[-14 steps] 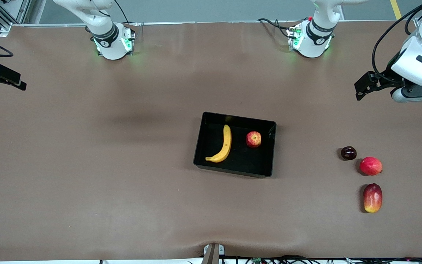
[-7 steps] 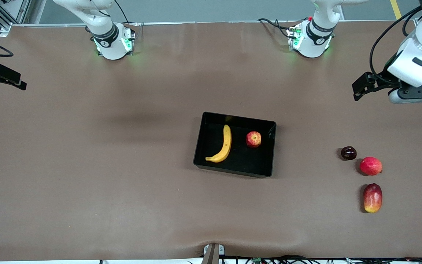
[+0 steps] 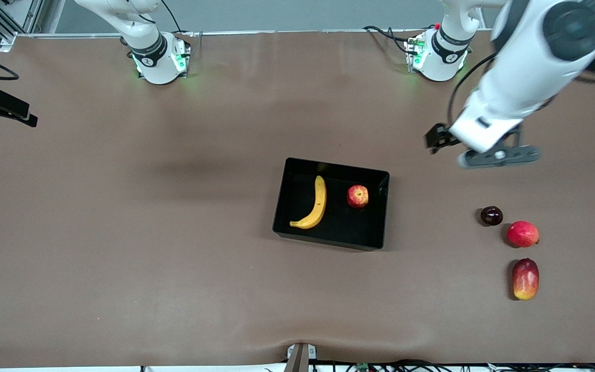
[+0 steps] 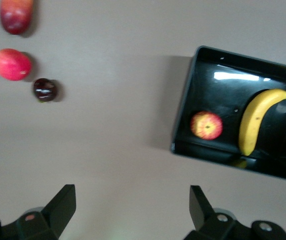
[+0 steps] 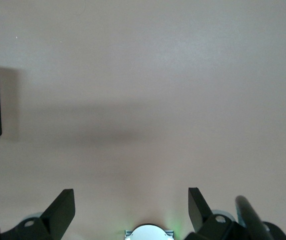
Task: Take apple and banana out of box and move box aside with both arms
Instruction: 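Lower the left gripper and grasp the red-yellow apple in the box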
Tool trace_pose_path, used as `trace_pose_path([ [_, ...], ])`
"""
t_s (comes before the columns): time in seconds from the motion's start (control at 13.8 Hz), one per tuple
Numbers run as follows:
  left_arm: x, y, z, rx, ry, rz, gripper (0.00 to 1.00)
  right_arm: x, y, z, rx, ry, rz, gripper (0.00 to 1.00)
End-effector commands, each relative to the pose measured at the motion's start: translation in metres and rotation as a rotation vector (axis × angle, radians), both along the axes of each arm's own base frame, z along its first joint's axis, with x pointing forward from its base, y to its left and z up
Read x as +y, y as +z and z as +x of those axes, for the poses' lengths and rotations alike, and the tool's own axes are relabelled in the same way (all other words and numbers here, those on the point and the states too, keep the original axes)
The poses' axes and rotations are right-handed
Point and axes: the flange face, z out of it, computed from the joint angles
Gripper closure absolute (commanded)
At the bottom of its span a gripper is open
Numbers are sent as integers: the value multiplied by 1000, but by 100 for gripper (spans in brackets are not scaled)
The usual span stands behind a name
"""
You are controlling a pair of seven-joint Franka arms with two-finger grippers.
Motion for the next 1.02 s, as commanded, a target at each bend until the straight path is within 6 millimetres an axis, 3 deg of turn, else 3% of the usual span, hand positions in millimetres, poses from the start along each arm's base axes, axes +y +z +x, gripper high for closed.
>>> trace_pose_path([
  [0.0, -17, -36, 3, -34, 25, -23, 0, -2, 2, -4, 2, -9, 12, 0],
  [0.22, -34, -78, 14, -55, 20, -37, 0, -1, 2, -4, 2, -9, 12, 0],
  [0.44, -78, -132, 17, -82, 83, 4, 0, -1, 3, -4, 2, -9, 12, 0],
  [0.58, -86, -168, 26, -65, 116, -21, 0, -2, 2, -4, 2, -12, 12, 0],
  [0.94, -126, -230, 17, -33, 155, -55, 0, -2, 2, -4, 3, -10, 12, 0],
])
